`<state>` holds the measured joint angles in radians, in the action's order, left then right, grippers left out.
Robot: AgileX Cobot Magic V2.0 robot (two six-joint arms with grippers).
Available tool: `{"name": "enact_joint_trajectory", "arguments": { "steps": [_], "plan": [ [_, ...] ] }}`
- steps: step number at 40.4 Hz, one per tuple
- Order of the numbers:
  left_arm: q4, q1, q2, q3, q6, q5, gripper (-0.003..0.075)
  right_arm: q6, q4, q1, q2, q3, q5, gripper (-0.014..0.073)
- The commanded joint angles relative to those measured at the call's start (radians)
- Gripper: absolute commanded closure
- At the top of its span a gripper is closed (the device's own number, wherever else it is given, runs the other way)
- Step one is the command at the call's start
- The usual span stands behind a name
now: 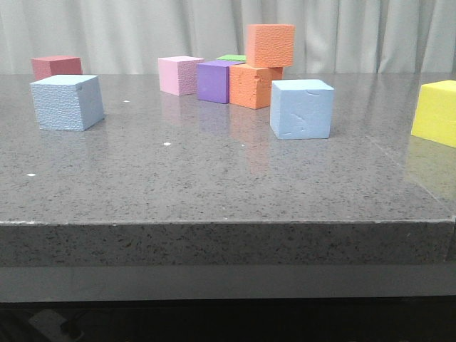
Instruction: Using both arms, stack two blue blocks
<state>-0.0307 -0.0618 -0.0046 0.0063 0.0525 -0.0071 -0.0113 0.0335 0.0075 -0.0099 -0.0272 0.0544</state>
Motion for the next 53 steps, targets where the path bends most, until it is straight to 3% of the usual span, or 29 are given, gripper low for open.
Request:
{"name": "enact_joint_trajectory", "arguments": {
  "steps": [1, 25, 33, 39, 42, 53],
  "plan": [
    [-0.001, -0.009, -0.018, 0.001, 0.011, -0.085, 0.0741, 0.003, -0.011, -0.006, -0.019, 0.006, -0.084, 0.0722],
    [-0.001, -0.009, -0.018, 0.001, 0.011, -0.115, 0.0741, 0.003, -0.011, -0.006, -0.019, 0.006, -0.084, 0.0722],
    [-0.001, -0.009, -0.018, -0.006, 0.011, -0.317, 0.0741, 0.003, -0.011, -0.006, -0.019, 0.006, -0.275, 0.0722],
    [-0.01, -0.009, -0.014, -0.09, 0.011, -0.208, 0.0741, 0.003, -0.011, -0.006, -0.019, 0.04, -0.395, 0.0722],
    [-0.01, -0.009, -0.014, -0.172, 0.011, -0.113, 0.0741, 0.003, -0.011, -0.006, -0.018, 0.104, -0.328, 0.0722],
    [0.004, -0.009, 0.116, -0.533, 0.003, 0.23, 0.0741, 0.003, -0.011, -0.006, 0.048, 0.438, 0.167, 0.0722]
  ]
}}
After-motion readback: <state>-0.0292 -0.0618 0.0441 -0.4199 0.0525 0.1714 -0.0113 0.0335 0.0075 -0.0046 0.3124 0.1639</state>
